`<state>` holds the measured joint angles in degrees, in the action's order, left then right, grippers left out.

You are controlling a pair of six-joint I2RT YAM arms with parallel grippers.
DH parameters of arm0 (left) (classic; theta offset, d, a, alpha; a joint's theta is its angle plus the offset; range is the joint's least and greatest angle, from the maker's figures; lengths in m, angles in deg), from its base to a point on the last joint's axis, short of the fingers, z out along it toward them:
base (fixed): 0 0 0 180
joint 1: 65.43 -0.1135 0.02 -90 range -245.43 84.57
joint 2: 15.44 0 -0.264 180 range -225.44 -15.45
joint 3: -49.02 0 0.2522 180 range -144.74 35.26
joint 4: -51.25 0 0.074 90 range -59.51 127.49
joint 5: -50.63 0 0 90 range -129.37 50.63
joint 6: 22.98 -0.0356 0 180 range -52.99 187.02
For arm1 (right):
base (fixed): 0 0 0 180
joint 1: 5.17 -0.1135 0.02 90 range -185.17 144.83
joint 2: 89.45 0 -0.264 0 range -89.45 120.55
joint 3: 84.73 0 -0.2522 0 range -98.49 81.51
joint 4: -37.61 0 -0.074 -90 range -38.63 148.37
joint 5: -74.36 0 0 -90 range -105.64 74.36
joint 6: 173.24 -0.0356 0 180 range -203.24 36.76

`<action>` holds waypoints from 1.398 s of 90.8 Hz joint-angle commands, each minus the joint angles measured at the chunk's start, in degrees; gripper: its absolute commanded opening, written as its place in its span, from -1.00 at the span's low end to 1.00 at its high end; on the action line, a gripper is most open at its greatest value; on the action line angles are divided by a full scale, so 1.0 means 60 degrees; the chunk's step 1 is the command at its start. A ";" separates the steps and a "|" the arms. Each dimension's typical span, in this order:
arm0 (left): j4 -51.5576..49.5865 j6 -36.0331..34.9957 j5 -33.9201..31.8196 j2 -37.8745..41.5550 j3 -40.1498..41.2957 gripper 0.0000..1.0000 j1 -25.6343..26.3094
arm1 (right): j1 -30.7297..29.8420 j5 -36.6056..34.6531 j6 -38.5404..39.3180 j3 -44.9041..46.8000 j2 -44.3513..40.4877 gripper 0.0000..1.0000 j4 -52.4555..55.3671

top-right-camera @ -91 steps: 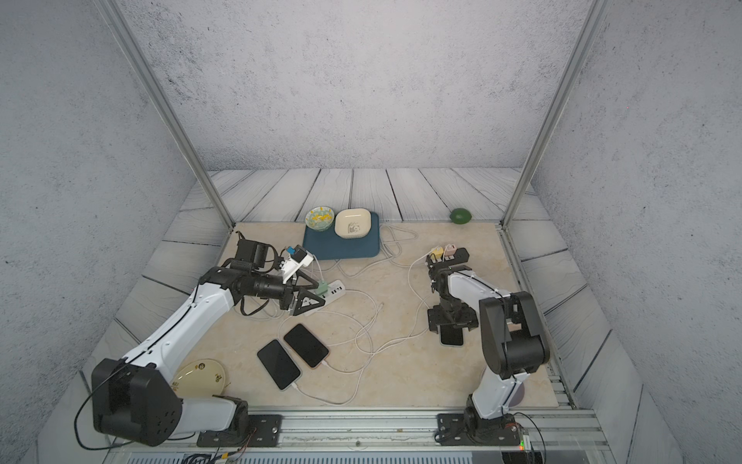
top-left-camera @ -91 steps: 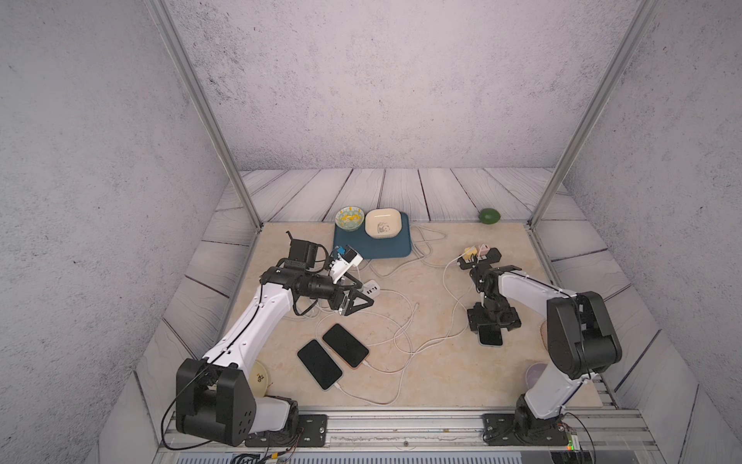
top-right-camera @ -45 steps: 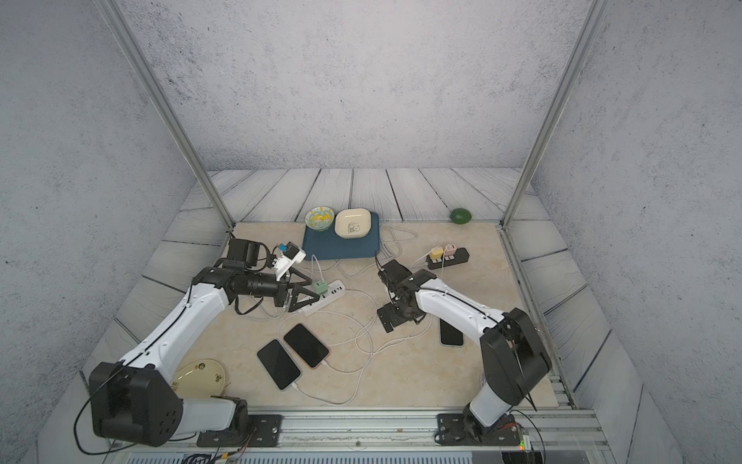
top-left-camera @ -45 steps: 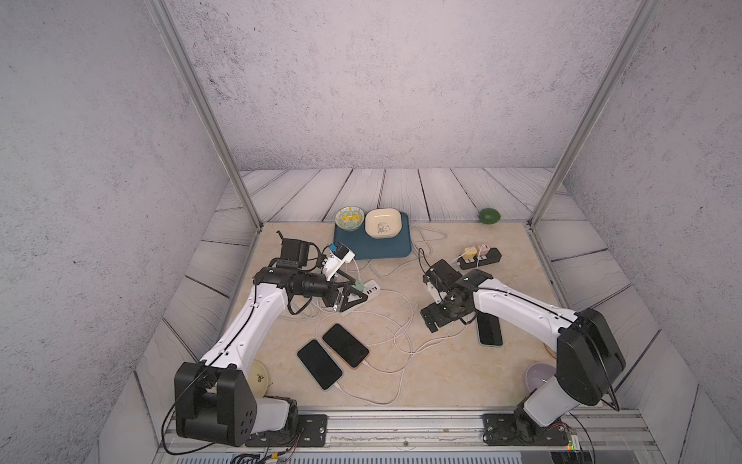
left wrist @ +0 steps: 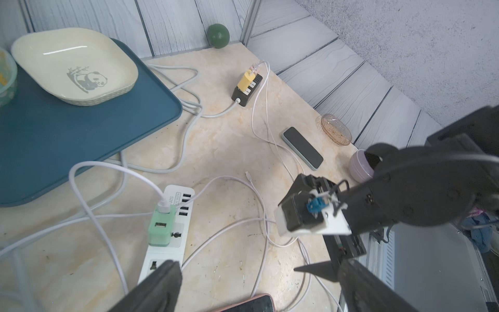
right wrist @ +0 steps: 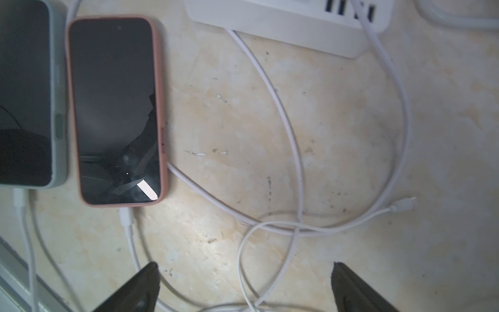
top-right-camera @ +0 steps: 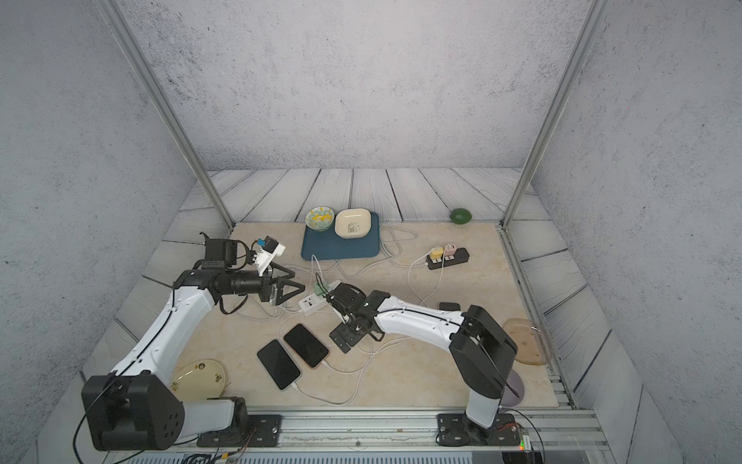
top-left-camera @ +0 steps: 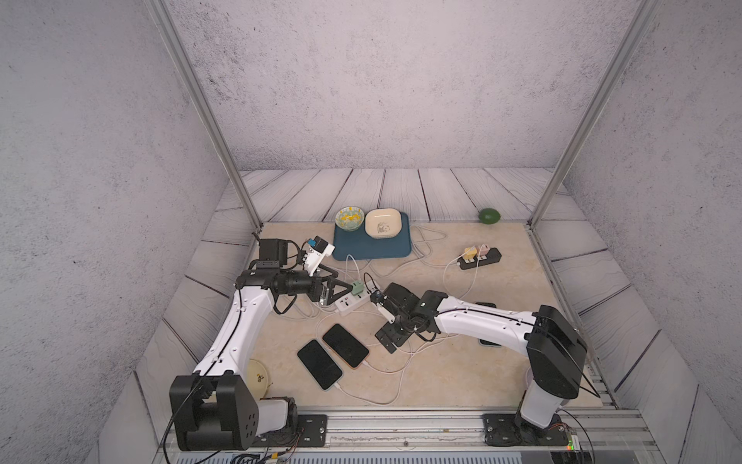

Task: Unplug the charging cable from the phone
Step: Pick up the phone at the center of the board.

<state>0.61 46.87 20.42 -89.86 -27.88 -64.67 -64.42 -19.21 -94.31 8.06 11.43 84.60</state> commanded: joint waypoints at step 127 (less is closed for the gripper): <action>0.0785 0.0735 0.0303 0.0281 0.0184 0.96 -0.1234 | -0.1640 -0.0482 -0.0147 -0.2796 0.3801 0.99 -0.1022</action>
<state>4.78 50.98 20.51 -89.05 -27.46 -71.45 -74.01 -22.38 -95.14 -7.30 32.93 76.34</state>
